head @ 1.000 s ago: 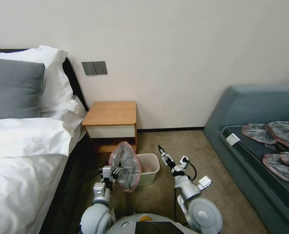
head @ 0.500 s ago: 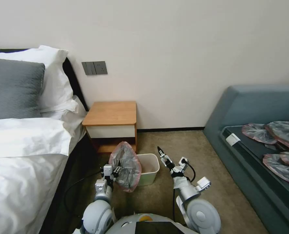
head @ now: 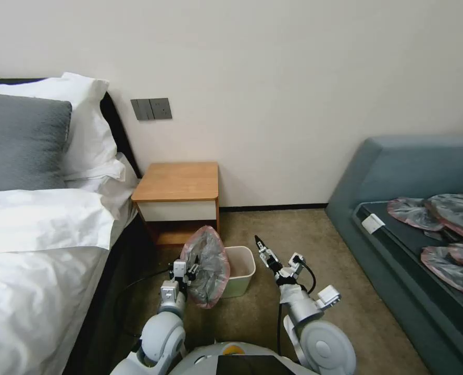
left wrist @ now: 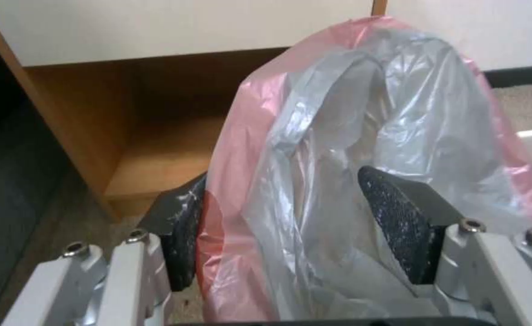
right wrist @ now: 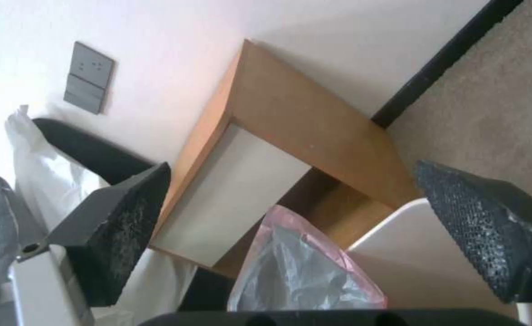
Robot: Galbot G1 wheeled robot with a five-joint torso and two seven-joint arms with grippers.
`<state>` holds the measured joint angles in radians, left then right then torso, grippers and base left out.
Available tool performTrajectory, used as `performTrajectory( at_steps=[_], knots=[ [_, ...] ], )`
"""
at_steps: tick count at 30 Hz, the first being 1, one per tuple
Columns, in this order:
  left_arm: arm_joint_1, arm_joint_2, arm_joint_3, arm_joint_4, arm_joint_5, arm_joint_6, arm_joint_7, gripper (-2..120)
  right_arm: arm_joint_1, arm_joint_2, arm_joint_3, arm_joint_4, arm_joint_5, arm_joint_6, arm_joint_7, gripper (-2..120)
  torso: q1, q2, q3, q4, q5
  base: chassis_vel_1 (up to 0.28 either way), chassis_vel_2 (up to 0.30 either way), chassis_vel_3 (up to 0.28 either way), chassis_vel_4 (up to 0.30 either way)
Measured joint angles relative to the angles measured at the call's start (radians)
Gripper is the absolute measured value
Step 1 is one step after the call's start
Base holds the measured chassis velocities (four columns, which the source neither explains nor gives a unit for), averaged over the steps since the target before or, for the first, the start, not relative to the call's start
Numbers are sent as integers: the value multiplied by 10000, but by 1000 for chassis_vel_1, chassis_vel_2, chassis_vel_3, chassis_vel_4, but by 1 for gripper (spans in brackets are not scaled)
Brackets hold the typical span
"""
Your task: Pick up the garbage bag from the table and place it over the trash can.
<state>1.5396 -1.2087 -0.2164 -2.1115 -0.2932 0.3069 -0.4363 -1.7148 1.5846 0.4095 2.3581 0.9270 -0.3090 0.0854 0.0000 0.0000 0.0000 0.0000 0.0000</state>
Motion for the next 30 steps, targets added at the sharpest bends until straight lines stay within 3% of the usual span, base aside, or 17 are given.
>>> performTrajectory(
  at_steps=[30],
  knots=[
    [-773, -237, 266, 1037, -894, 388, -255, 62, -23, 39, -60, -194, -327, 244, -33, 100, 0, 0, 0, 1, 1, 0, 0, 0, 0]
  ],
)
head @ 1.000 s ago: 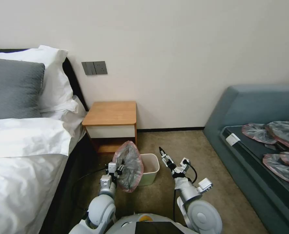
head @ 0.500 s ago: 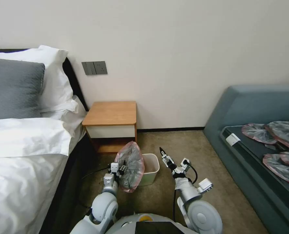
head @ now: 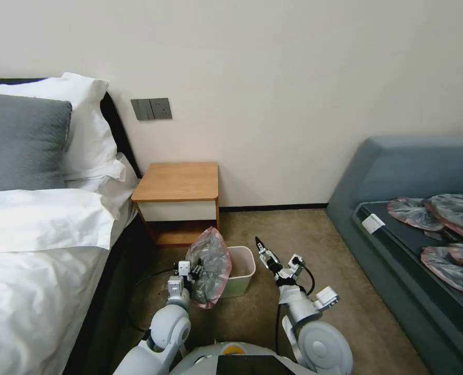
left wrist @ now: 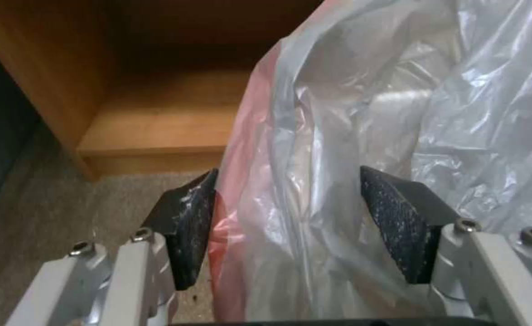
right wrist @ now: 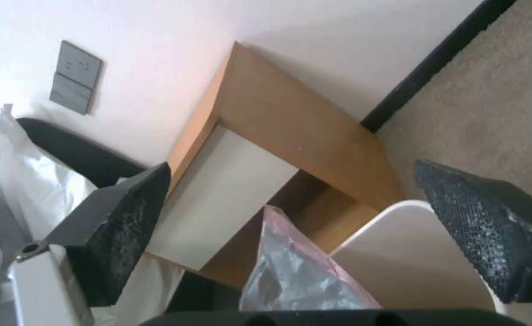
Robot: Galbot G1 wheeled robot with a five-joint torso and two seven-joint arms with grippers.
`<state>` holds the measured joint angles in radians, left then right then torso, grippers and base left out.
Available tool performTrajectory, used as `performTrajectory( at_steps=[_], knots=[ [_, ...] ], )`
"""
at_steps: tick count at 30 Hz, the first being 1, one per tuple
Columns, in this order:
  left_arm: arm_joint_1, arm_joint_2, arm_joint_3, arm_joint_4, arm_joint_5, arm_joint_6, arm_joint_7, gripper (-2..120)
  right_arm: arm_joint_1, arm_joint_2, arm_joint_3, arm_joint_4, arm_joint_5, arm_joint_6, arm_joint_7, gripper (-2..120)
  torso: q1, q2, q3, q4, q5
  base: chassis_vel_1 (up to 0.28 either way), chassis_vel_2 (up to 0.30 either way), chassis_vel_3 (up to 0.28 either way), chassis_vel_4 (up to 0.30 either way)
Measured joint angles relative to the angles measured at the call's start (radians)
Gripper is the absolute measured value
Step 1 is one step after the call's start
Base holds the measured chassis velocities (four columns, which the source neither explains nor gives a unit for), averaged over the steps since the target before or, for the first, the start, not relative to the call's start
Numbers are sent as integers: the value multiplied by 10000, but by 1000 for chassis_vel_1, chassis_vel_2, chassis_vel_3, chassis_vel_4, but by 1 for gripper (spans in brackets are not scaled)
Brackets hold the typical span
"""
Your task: Pick up the garbage bag from the table and place it over the trash can.
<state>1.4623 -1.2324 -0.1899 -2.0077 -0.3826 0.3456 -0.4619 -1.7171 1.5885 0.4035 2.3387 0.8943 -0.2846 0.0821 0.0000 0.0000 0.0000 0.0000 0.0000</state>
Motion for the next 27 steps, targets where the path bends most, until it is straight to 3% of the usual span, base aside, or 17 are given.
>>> performTrajectory(
  at_steps=[15, 17, 19, 27],
  knots=[
    [-300, -126, 78, 486, -36, -5, 6, 57, -4, -28, 21, 3, 2, 29, 0, 100, 0, 1, 0, 1, 3, 0, 0, 0, 0],
    [-322, -137, 115, 500, -59, -7, 20, 47, 3, -33, 31, 3, 3, 36, 0, 100, -1, 0, 0, 1, 3, 0, 0, 0, 0],
    [-326, -137, 120, 501, -63, -7, 21, 46, 7, -35, 32, 1, 5, 38, -1, 100, 0, 0, 0, 1, 2, 0, 0, 0, 0],
    [-220, -108, 42, 429, 49, -177, -12, 18, 65, -52, 9, 16, 8, 40, 0, 100, 0, 0, 1, -3, -5, 0, 0, 0, 0]
  ],
)
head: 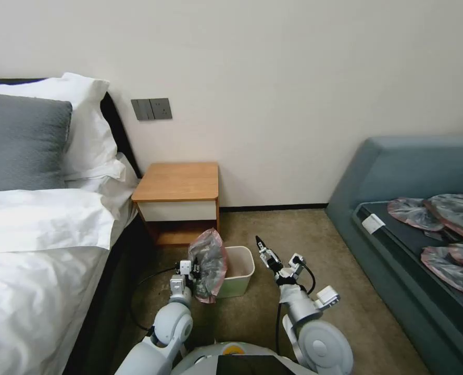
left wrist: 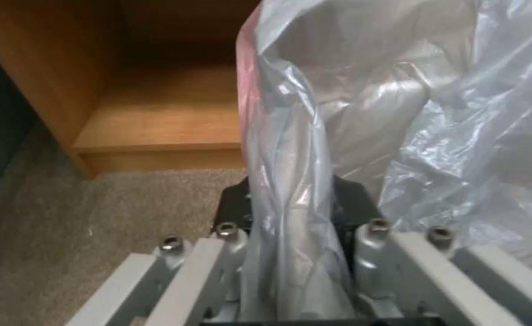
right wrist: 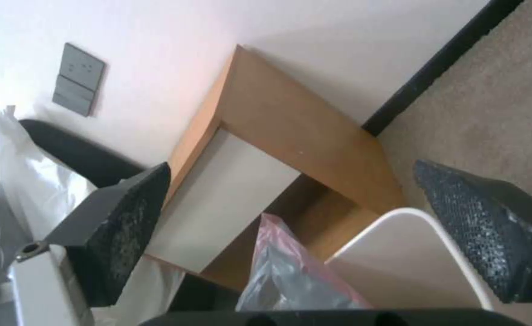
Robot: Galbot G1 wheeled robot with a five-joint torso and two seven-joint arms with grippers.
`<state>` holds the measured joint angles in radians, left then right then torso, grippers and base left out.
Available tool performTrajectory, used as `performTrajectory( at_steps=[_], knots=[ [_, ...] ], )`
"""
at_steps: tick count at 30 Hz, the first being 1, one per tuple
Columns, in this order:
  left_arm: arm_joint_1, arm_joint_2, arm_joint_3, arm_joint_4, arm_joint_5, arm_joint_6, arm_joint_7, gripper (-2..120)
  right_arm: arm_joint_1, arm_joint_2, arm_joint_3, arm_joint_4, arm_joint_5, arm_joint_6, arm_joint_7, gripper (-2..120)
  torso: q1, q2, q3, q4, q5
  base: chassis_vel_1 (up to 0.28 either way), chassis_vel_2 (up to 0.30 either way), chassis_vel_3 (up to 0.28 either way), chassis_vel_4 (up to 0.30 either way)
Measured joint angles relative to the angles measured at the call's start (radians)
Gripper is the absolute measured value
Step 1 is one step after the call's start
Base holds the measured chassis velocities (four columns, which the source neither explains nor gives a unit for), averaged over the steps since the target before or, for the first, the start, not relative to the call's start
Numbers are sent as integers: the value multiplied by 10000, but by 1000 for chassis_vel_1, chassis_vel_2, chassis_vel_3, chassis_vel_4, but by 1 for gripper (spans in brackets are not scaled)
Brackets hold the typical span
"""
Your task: Pick up the garbage bag from the table and place it over the trash can.
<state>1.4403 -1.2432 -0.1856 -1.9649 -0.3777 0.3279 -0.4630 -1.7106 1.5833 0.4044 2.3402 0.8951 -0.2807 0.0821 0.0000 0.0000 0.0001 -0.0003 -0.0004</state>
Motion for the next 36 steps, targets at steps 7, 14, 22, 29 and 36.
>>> performTrajectory(
  at_steps=[7, 14, 22, 29, 36],
  knots=[
    [557, 84, -334, -1076, 137, -161, 20, 9, 23, -165, -99, 395, -533, 6, -182, 100, 0, 0, 0, 3, 3, 0, 0, 0, 0],
    [1308, 123, -728, -2170, 337, -317, 346, 9, 177, -822, -158, 1048, -457, -154, -274, 100, 0, 0, 0, 3, 5, 0, 0, 0, 0],
    [2028, 32, -1282, -2849, 868, -1118, 1069, 9, 453, -2352, -272, 1593, 221, -665, -631, 100, 0, 0, 0, 4, 5, 0, 0, 0, 0],
    [2412, -220, -1680, -2921, 1095, -2004, 1804, 9, 1432, -3261, -851, 1312, 729, -969, -623, 100, 0, 0, -1, 2, 5, 0, 0, 0, 0],
    [2506, -495, -1896, -2919, 1093, -2291, 2225, 9, 2339, -3770, -1591, 750, 1044, -1069, -440, 100, 0, 0, -1, 3, 5, 0, 0, 0, 0]
  ],
)
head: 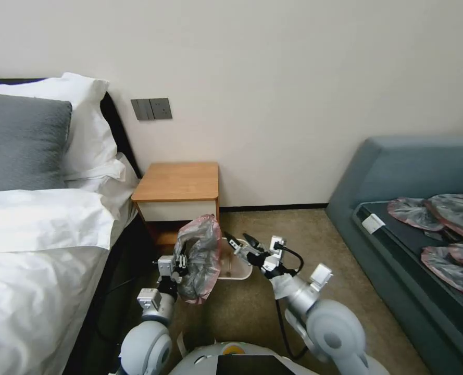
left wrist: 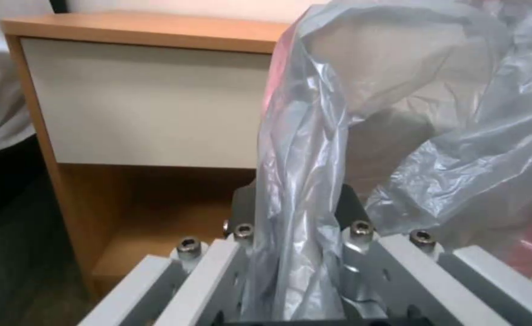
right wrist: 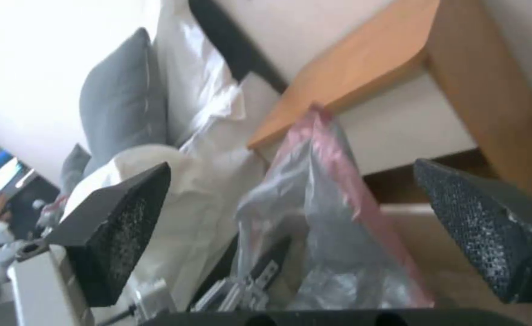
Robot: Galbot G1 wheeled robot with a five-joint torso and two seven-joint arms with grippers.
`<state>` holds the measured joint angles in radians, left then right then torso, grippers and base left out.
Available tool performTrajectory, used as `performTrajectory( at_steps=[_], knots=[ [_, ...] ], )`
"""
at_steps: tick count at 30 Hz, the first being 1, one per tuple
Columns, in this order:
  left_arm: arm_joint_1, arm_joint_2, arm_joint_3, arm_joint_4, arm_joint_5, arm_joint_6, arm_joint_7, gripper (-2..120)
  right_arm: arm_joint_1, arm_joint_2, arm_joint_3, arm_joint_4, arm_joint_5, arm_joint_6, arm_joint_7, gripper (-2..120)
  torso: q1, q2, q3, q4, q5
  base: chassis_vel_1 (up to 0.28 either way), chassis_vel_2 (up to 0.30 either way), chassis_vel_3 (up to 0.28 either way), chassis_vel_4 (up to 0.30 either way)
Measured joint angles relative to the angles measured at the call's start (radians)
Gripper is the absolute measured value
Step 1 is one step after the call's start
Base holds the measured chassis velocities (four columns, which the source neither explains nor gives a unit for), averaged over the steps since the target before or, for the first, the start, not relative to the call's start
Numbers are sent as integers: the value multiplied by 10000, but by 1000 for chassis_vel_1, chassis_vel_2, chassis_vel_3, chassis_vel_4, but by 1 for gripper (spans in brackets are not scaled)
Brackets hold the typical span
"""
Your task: Pick up the garbage bag from the table and place it over the trash can.
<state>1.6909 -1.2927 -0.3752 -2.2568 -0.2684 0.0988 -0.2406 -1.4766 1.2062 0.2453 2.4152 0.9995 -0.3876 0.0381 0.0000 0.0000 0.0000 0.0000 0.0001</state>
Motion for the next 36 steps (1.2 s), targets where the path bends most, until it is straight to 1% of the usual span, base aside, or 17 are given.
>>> performTrajectory(
  at_steps=[1, 4, 5, 12, 19, 28, 33, 34, 36],
  knots=[
    [0, 0, 0, 0, 0, 0, 0, 9, 0, 0, 0, 0, 0, 0, 0, 100, 0, 0, 0, 0, 0, 0, 0, 0, 0],
    [42, -151, -163, 6, 5, -81, 150, 9, 402, -28, -540, -401, 62, -13, 169, 100, 0, 0, 0, 0, 0, 0, 0, 0, 0],
    [42, -151, -163, 6, 5, -81, 150, 9, 402, -28, -540, -401, 62, -13, 169, 100, 0, 0, 0, 0, 0, 0, 0, 0, 0],
    [152, -407, -364, -86, 14, -271, 361, 9, 1326, 6, -1395, -1219, 461, -106, 698, 100, 0, 0, 0, 0, -1, 0, 0, 0, 0],
    [251, -617, -379, -245, 15, -288, 421, 9, 2106, -53, -1742, -1887, 705, -128, 1123, 100, 0, 0, 0, 0, -1, 0, 0, 0, 0],
    [403, -732, -488, -459, -45, -299, 436, 9, 2687, -11, -2200, -2471, 667, -123, 1024, 100, 0, -1, 0, 0, -1, 0, 0, 0, 0],
    [449, -739, -535, -500, -161, -286, 433, 9, 2835, 70, -2272, -2674, 608, -113, 889, 100, 0, 0, 0, 0, -1, 0, 0, 0, 0],
    [459, -739, -545, -503, -184, -281, 432, 9, 2861, 95, -2286, -2720, 566, -104, 842, 99, 0, -1, 0, 0, -1, 0, 0, 0, 0],
    [484, -738, -569, -514, -261, -259, 425, 9, 2889, 177, -2306, -2808, 411, -72, 696, 92, 0, 0, 0, 0, -1, 0, 0, 0, 0]
  ],
)
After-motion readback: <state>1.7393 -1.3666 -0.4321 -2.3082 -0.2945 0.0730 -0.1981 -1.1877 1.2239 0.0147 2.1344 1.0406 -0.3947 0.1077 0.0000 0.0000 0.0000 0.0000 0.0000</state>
